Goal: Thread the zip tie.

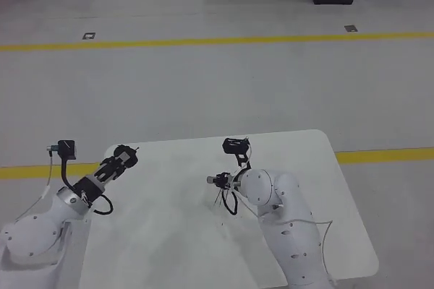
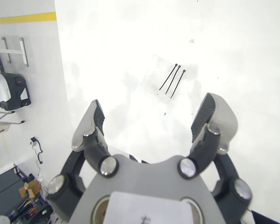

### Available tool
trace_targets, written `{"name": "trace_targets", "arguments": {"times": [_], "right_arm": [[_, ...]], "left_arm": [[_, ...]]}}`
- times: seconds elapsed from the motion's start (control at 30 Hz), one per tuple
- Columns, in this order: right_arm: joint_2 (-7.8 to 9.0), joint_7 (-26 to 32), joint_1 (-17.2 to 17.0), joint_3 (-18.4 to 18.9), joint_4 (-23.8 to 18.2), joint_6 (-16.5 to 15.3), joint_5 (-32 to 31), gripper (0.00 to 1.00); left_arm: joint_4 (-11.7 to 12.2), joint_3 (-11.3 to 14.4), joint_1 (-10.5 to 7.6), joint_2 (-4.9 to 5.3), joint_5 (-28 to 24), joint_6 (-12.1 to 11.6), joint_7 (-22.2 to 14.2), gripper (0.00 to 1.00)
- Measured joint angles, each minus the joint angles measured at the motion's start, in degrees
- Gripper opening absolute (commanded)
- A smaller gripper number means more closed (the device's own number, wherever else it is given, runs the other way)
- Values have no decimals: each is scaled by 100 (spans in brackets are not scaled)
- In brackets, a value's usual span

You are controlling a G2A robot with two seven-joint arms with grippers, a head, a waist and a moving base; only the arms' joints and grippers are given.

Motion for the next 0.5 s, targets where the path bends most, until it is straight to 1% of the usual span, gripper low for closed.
{"name": "trace_targets", "arguments": {"times": [0.27,0.37,0.5], "right_arm": [[20,-4,-1,-3,5,-3,47,100],[12,-292,-50,-178,210,-20,-78,100],[-110,-526,21,-250,677,2,-143,100]], "left_arm": [[-2,-5,3,1,0,-7,-9,0],[-2,-5,4,1,0,-6,-9,0],[-2,-5,4,1,0,-6,-9,0]]}}
